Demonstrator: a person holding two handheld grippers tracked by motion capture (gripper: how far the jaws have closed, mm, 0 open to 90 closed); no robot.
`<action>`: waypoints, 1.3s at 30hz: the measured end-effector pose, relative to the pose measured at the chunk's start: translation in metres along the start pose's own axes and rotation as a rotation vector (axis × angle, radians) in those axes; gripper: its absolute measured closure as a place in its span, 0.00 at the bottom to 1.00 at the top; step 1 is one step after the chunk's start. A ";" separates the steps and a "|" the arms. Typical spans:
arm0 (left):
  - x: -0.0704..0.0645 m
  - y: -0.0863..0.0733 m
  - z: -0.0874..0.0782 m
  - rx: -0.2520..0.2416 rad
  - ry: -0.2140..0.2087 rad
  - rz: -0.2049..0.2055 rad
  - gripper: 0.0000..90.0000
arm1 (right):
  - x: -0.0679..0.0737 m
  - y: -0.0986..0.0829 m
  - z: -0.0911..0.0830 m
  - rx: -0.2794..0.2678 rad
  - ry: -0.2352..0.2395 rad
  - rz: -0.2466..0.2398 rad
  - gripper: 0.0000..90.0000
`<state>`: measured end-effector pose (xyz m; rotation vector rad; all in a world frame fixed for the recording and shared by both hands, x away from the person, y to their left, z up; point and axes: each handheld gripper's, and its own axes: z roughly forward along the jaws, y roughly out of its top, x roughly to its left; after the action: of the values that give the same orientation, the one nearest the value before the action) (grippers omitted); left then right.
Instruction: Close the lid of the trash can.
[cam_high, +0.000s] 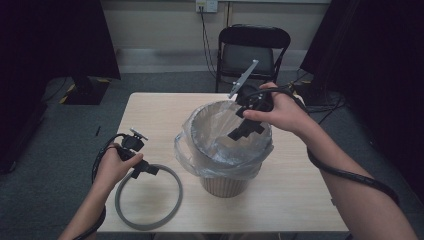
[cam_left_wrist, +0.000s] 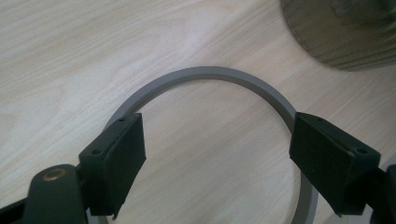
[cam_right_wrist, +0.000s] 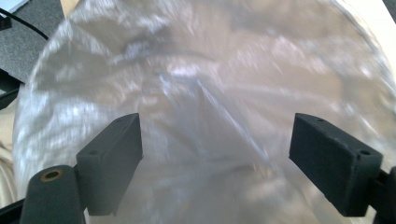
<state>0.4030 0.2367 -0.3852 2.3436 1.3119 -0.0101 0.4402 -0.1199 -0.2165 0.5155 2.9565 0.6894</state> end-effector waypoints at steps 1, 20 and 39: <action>0.000 0.000 0.000 0.003 0.001 0.001 0.20 | -0.001 -0.004 -0.003 -0.001 -0.004 0.008 0.18; 0.008 -0.001 0.013 0.023 0.030 -0.001 0.20 | -0.026 -0.061 -0.042 -0.042 -0.068 0.106 0.18; 0.030 -0.022 0.020 0.034 0.072 -0.055 0.21 | -0.052 -0.126 -0.046 -0.099 -0.092 0.244 0.18</action>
<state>0.4061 0.2633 -0.4179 2.3552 1.4209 0.0352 0.4440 -0.2633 -0.2313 0.8842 2.7840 0.8039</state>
